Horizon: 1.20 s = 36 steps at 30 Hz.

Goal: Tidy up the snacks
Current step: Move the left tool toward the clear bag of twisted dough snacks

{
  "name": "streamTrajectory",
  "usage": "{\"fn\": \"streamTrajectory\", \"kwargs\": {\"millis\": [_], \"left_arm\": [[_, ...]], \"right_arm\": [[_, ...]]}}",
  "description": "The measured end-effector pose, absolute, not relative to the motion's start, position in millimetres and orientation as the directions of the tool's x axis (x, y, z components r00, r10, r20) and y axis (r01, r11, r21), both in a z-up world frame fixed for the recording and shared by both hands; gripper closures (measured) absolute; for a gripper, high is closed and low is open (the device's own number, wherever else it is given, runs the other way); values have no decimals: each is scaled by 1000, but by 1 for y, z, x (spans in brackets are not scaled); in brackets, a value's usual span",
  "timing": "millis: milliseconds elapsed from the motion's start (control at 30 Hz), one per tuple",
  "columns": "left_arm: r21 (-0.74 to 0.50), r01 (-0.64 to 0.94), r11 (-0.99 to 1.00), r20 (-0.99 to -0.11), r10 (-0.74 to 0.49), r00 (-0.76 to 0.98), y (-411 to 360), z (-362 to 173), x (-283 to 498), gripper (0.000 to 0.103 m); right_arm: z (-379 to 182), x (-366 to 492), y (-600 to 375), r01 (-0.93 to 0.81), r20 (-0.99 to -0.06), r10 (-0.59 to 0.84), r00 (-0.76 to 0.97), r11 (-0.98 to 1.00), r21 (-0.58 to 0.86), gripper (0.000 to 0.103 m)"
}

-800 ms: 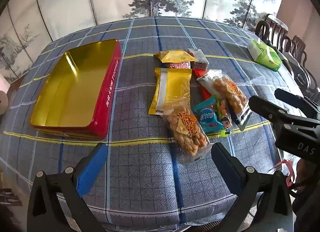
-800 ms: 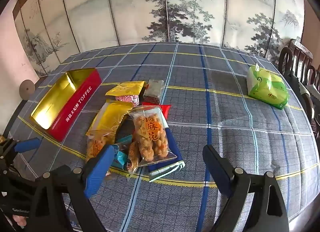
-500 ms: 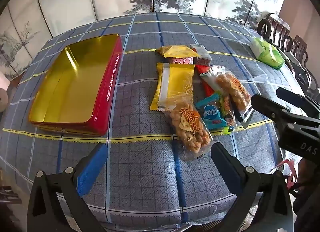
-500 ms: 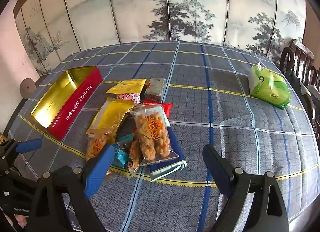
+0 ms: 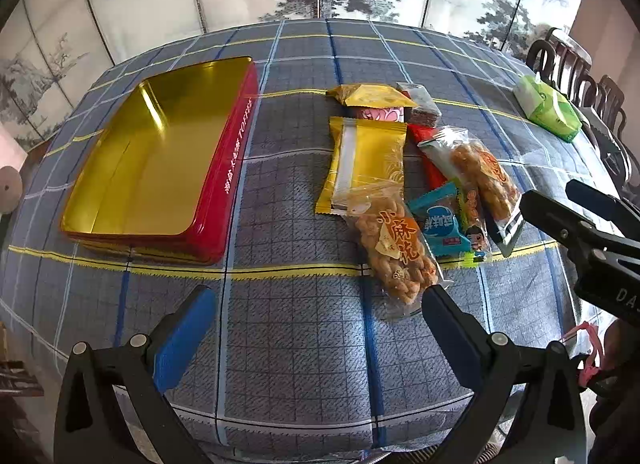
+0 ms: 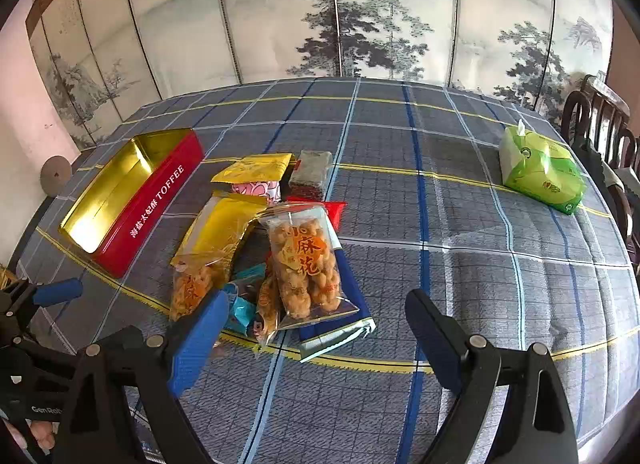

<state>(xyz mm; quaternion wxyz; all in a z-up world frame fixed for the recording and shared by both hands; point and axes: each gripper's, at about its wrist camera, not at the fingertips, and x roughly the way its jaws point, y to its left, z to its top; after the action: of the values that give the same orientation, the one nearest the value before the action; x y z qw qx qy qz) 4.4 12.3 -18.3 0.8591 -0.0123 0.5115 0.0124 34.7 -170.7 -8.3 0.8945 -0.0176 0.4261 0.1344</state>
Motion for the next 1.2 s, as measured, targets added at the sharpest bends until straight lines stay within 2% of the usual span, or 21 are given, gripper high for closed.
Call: {"fn": "streamTrajectory", "kwargs": {"millis": [1200], "left_arm": [[23, -108, 994, -885, 70, 459, 21, -19, 1, 1]], "right_arm": [[-8, 30, -164, -249, -764, 200, 613, 967, 54, 11]]}}
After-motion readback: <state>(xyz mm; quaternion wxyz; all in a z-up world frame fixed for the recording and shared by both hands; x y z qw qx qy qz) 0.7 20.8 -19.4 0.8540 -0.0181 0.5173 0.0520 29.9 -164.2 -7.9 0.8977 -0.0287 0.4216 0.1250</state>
